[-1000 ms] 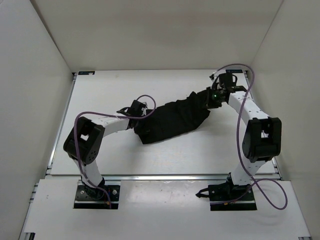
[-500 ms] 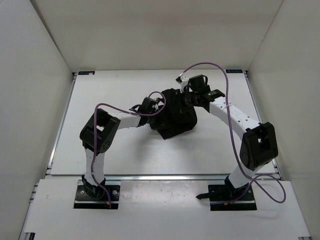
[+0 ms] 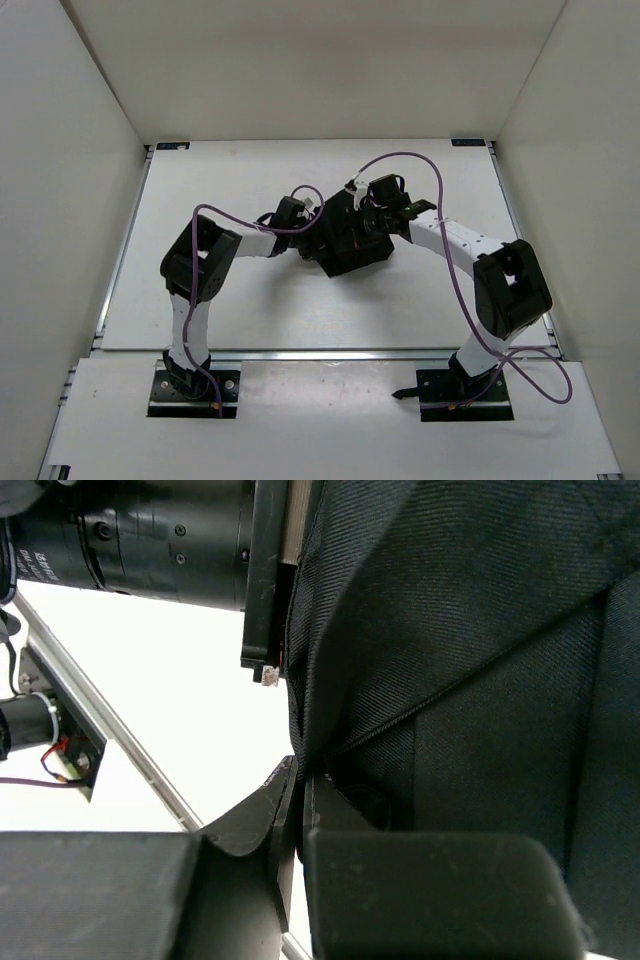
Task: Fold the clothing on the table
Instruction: Fold the skirt
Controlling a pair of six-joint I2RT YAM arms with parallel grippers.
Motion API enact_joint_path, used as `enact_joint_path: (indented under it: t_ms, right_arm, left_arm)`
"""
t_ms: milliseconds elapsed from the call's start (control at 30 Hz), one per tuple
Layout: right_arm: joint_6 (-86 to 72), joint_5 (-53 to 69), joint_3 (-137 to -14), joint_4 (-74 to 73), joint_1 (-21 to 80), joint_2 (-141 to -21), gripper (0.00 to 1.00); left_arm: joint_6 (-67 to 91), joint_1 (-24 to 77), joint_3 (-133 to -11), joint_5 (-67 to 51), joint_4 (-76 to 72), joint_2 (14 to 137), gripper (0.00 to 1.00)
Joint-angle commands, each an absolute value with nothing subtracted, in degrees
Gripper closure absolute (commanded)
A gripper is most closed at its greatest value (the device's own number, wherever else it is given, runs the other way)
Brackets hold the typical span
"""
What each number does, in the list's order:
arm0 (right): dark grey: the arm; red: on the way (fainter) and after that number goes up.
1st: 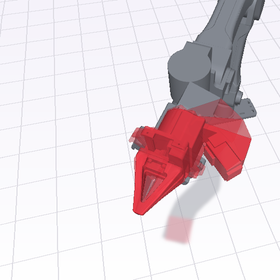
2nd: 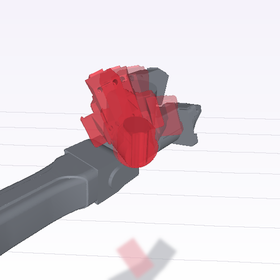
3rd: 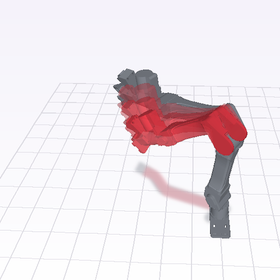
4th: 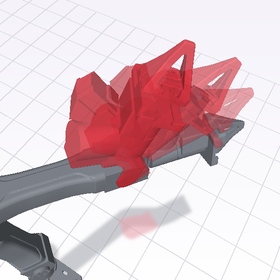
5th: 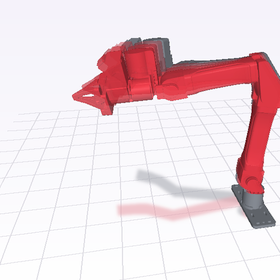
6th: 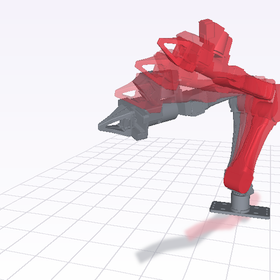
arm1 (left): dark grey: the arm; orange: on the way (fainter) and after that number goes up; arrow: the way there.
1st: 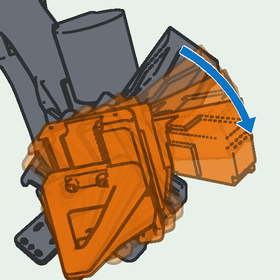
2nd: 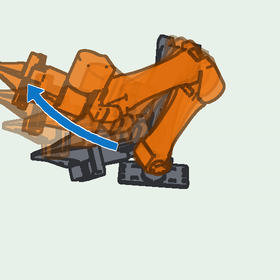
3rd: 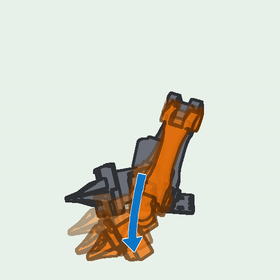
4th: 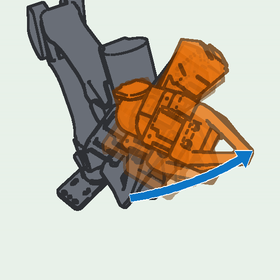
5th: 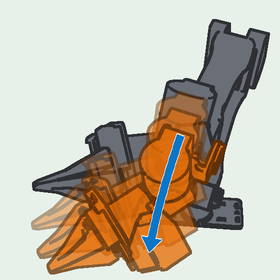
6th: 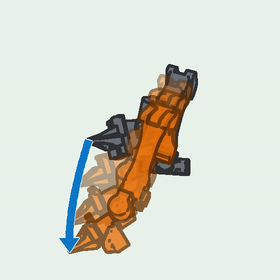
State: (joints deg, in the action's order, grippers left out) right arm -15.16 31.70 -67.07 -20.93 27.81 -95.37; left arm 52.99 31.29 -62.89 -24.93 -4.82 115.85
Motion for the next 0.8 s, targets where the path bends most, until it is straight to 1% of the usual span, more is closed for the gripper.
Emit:
enact_joint_path:
  t_ms: [0, 167, 200, 233, 267, 300, 333, 367, 467, 533, 633, 667, 733, 767]
  right_arm:
    - [-17.0, 35.3, -65.8, -15.5, 28.3, -96.1, 1.0]
    - [-18.9, 38.1, -63.6, -10.0, 27.2, -97.6, 1.0]
    - [-19.6, 39.1, -63.9, -9.6, 26.5, -98.6, 0.94]
    - [-19.6, 39.3, -64.1, -10.0, 26.6, -98.7, 0.81]
    - [-19.3, 39.2, -65.3, -11.4, 26.5, -99.5, 0.63]
    - [-18.3, 39.0, -66.6, -12.8, 26.6, -100.1, 0.55]
    - [-17.6, 38.5, -68.2, -13.4, 26.5, -100.4, 0.4]
    - [-16.9, 38.0, -69.2, -14.7, 26.5, -99.9, 0.33]
    - [-17.7, 38.1, -72.2, -15.3, 25.8, -98.2, 0.27]
    - [-19.7, 39.3, -73.7, -14.8, 23.6, -96.6, 0.26]
    - [-21.1, 37.7, -72.8, -11.8, 20.2, -93.0, 0.34]
    - [-20.7, 36.5, -72.4, -11.5, 19.8, -92.5, 0.38]
    - [-19.1, 35.3, -71.7, -13.4, 17.9, -93.0, 0.53]
    - [-18.5, 36.0, -71.6, -13.9, 17.4, -93.8, 0.69]
  left_arm:
    - [52.7, 30.8, -60.7, -23.3, -4.4, 116.9, 1.0]
    - [54.7, 29.6, -57.3, -24.2, -6.6, 115.1, 1.0]
    - [54.5, 29.4, -57.1, -24.3, -6.6, 114.4, 1.0]
    - [54.2, 29.3, -56.7, -24.5, -6.5, 114.5, 1.0]
    - [54.6, 28.8, -56.4, -24.6, -6.7, 114.1, 1.0]
    - [54.8, 28.6, -55.7, -25.1, -6.9, 113.5, 1.0]
    - [54.4, 28.0, -55.1, -25.5, -7.2, 113.0, 1.0]
    - [54.9, 27.8, -54.7, -25.5, -7.4, 112.7, 1.0]
    - [55.5, 26.4, -52.7, -26.6, -8.7, 110.4, 1.0]
    - [55.4, 25.6, -52.1, -27.2, -8.4, 108.8, 1.0]
    - [53.8, 23.9, -51.3, -27.4, -6.6, 104.8, 1.0]
    - [53.5, 22.8, -50.4, -27.2, -5.5, 103.6, 1.0]
    - [53.3, 20.8, -48.0, -26.2, -4.7, 98.5, 1.0]
    - [52.7, 19.1, -46.7, -26.2, -4.7, 95.5, 1.0]
